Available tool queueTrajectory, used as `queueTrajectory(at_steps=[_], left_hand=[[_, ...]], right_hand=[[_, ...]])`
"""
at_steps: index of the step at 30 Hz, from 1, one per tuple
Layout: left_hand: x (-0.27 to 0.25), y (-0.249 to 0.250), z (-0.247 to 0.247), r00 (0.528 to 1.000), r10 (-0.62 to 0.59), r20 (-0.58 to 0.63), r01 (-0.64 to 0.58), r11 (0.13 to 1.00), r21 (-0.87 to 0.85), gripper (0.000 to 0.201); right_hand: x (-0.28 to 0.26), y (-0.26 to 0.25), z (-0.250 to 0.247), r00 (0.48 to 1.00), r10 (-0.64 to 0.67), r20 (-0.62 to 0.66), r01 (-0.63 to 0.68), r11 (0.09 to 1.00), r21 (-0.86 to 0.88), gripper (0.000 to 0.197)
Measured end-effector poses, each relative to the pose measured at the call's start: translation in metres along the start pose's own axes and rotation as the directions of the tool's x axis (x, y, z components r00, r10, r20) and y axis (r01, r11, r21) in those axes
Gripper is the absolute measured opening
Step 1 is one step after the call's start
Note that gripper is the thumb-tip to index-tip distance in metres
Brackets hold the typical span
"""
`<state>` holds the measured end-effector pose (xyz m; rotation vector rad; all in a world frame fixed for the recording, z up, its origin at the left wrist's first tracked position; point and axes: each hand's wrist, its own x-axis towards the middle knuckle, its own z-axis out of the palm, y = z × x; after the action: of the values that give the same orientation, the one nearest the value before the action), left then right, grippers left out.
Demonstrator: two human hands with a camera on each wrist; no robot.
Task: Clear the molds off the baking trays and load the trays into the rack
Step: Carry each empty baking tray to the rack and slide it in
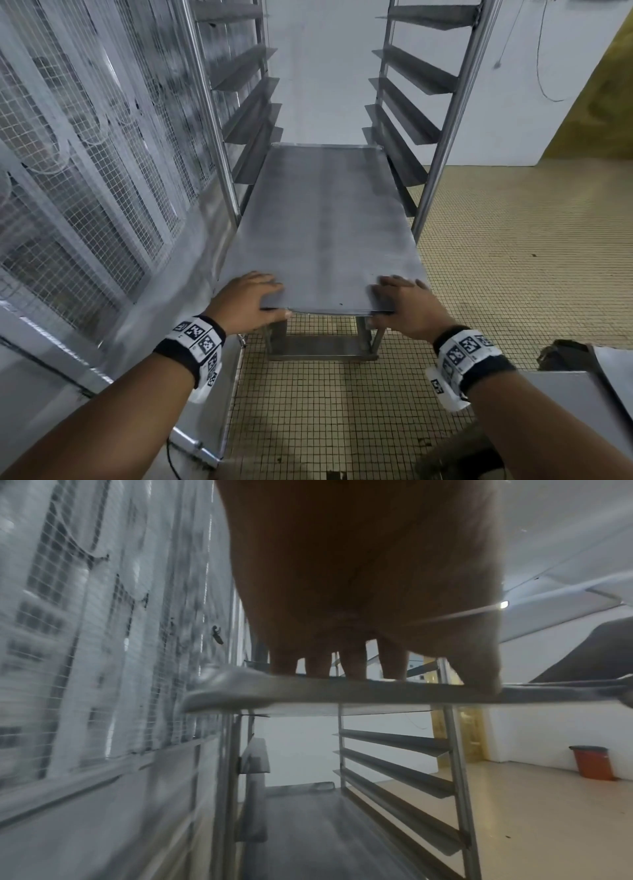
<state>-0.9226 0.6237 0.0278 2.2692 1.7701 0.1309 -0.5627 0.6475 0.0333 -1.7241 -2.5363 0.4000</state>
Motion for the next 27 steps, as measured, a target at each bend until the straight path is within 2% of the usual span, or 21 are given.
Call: queueTrajectory(at_steps=[6, 10, 14, 16, 20, 23, 27], left_hand=[[0.02, 0.031, 0.016, 0.993, 0.117, -0.032, -0.113, 0.988, 0.101, 0.108], [0.027, 0.03, 0.031, 0.986, 0.142, -0.092, -0.12, 0.971, 0.208, 0.095], [0.03, 0.037, 0.041, 0.988, 0.068, -0.138, -0.031, 0.966, 0.257, 0.076], [0.035, 0.043, 0.045, 0.988, 0.013, -0.153, 0.028, 0.965, 0.262, 0.072], [0.047, 0.051, 0.048, 0.984, -0.052, -0.173, 0.091, 0.97, 0.224, 0.074], [0.057, 0.05, 0.05, 0.982, -0.059, -0.182, 0.101, 0.968, 0.23, 0.072], [0.074, 0.049, 0.045, 0.982, -0.073, -0.174, 0.111, 0.969, 0.222, 0.078]], right_hand=[[0.005, -0.034, 0.023, 0.989, -0.067, -0.134, 0.066, 0.998, -0.014, 0.062], [0.012, -0.043, 0.039, 0.983, -0.101, -0.152, 0.1, 0.995, -0.015, 0.073], [0.021, -0.038, 0.044, 0.965, -0.114, -0.238, 0.102, 0.993, -0.064, 0.082], [0.026, -0.036, 0.046, 0.963, -0.1, -0.25, 0.082, 0.993, -0.082, 0.085], [0.035, -0.035, 0.047, 0.961, -0.044, -0.274, 0.026, 0.997, -0.072, 0.068], [0.043, -0.03, 0.047, 0.963, -0.037, -0.269, 0.019, 0.998, -0.067, 0.063], [0.062, -0.02, 0.048, 0.944, -0.044, -0.327, 0.025, 0.998, -0.062, 0.056]])
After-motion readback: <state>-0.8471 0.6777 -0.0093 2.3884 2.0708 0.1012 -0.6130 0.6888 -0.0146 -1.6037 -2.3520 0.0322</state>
